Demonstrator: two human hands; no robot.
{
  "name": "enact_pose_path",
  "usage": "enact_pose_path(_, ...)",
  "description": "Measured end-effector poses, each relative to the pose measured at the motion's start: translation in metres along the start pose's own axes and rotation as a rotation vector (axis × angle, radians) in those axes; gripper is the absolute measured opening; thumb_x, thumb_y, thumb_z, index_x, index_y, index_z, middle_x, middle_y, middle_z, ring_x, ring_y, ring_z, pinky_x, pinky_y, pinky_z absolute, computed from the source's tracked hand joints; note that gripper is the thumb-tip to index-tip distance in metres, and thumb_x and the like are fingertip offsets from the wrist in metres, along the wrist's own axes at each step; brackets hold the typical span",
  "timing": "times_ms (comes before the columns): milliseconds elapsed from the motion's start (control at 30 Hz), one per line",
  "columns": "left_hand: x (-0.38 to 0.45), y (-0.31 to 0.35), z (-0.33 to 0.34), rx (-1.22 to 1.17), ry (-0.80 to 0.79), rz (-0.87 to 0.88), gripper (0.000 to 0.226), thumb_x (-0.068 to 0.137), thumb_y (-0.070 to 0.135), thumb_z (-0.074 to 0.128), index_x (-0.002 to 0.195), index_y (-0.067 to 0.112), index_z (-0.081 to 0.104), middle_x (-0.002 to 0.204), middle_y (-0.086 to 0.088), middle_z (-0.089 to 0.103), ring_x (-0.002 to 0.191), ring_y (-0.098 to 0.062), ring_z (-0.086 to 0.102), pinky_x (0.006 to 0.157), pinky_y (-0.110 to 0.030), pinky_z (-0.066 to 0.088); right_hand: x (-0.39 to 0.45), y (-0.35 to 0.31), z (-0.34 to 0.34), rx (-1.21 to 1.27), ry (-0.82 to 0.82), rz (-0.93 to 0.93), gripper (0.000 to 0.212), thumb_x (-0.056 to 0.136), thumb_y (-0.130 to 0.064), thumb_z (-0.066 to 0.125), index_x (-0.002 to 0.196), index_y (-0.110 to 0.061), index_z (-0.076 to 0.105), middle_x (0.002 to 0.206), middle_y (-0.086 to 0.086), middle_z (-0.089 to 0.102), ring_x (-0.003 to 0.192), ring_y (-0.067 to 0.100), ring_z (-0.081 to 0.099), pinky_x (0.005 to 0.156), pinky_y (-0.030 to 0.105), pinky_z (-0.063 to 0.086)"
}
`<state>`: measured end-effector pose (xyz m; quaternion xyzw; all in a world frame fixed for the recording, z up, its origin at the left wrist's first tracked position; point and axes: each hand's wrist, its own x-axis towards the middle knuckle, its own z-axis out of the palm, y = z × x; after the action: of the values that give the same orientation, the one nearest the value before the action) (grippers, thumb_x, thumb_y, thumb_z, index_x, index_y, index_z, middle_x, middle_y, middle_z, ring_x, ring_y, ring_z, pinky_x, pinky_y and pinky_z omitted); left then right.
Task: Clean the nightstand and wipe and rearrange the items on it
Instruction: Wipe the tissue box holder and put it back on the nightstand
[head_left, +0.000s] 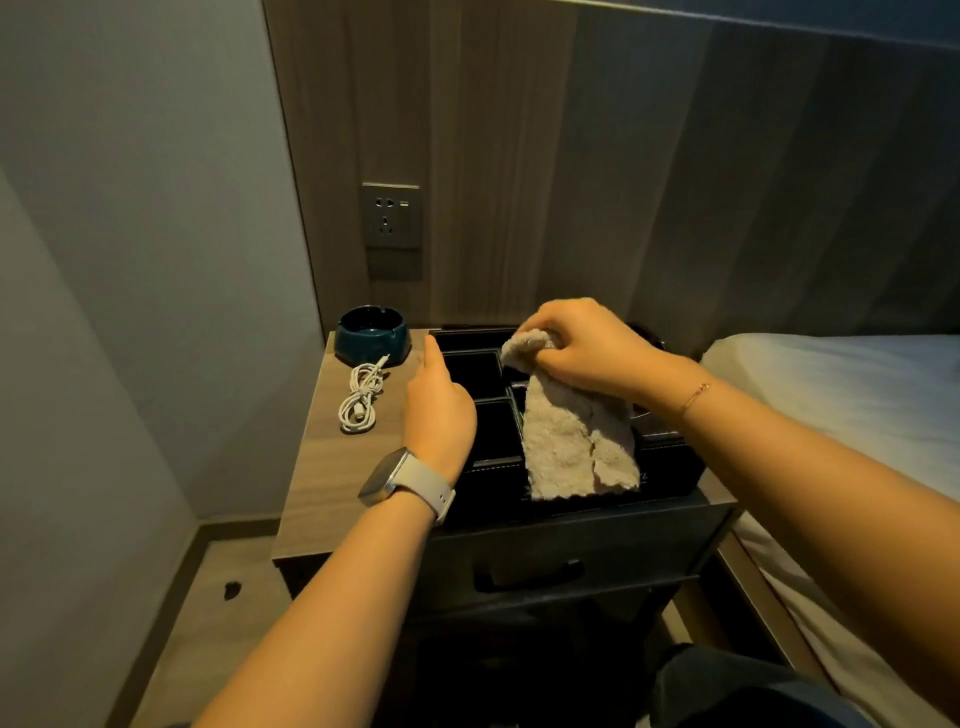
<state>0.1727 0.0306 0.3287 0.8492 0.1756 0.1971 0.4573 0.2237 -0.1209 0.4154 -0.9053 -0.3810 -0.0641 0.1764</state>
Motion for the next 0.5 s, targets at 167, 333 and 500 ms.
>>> enact_pose_path(167,-0.004,-0.012,-0.024,0.019,0.042,-0.028,0.064,0.096,0.000,0.034,0.153,0.017,0.011,0.123,-0.013,0.055,0.086,-0.022,0.055,0.069,-0.035,0.048,0.015,-0.019,0.038,-0.107,0.034,-0.031,0.020,0.084,-0.015,0.055,0.096,-0.013,0.072,0.086,0.006,0.060,0.078,0.026,0.057,0.063,0.040,0.047)
enact_pose_path(333,-0.005,-0.010,-0.027,0.048,0.069,0.005,0.064,0.094,-0.002,0.034,0.152,0.014,0.014,0.125,-0.016,0.053,0.099,-0.027,0.057,0.073,-0.032,0.045,-0.035,-0.023,0.024,-0.152,-0.138,-0.141,0.017,0.086,-0.021,0.059,0.097,-0.021,0.071,0.086,-0.004,0.056,0.077,0.014,0.054,0.064,0.036,0.048)
enact_pose_path(500,-0.006,-0.011,-0.028,0.019,0.046,0.001,0.065,0.094,-0.002,0.034,0.153,0.014,0.013,0.127,-0.019,0.053,0.099,-0.029,0.057,0.074,-0.033,0.044,-0.016,-0.038,0.017,-0.108,0.093,-0.069,0.025,0.085,-0.017,0.054,0.103,-0.022,0.072,0.090,0.001,0.058,0.083,0.022,0.057,0.065,0.036,0.044)
